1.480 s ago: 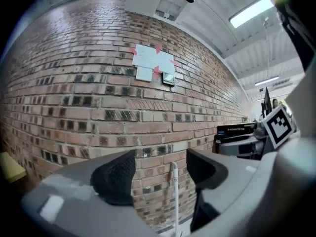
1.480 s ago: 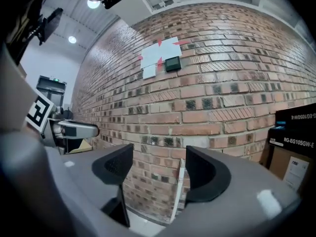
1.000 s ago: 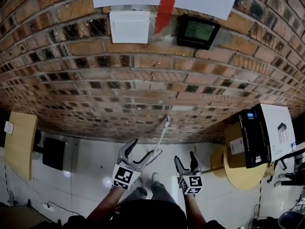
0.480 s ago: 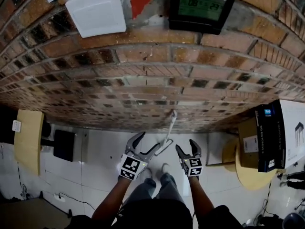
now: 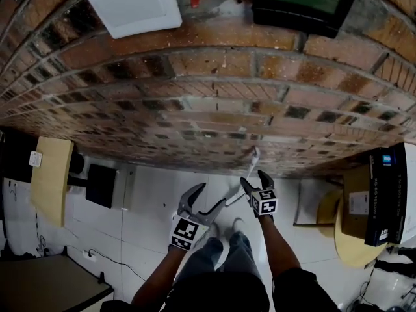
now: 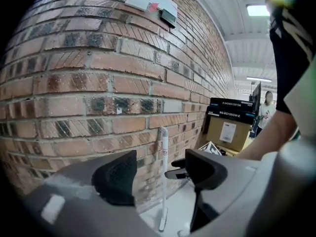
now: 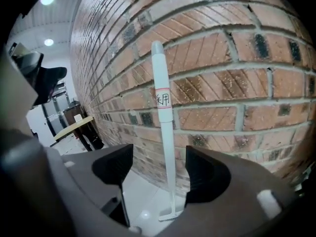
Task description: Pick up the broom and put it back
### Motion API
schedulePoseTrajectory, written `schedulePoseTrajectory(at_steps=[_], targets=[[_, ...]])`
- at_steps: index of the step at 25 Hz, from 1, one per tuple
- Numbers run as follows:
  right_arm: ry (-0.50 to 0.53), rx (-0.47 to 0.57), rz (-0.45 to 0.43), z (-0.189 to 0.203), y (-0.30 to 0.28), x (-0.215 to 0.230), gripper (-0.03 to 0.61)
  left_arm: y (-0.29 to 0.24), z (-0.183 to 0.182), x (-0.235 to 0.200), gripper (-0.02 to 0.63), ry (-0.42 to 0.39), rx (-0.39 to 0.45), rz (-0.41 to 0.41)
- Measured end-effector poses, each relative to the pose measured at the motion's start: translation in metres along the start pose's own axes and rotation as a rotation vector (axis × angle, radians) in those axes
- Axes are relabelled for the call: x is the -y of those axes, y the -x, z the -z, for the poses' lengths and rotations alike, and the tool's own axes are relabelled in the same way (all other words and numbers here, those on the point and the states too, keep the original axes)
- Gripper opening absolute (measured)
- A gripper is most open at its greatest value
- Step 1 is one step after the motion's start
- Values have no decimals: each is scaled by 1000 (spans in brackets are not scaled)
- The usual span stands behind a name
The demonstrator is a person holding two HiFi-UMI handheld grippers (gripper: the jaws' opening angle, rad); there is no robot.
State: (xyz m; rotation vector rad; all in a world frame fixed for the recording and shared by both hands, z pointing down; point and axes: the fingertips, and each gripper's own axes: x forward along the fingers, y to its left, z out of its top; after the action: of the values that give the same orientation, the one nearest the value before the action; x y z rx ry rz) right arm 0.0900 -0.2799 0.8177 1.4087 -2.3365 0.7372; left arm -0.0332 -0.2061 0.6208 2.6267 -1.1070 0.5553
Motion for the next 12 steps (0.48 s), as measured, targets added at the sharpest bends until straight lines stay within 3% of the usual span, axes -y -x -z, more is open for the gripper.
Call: schedulePoseTrajectory(at_steps=[4, 12], targets=[[-18, -26, -5, 1, -30, 5, 333, 9, 7, -11, 308, 13, -12, -35], [-38, -51, 14, 2, -53, 13, 247, 26, 14, -25, 308, 33, -7, -76]])
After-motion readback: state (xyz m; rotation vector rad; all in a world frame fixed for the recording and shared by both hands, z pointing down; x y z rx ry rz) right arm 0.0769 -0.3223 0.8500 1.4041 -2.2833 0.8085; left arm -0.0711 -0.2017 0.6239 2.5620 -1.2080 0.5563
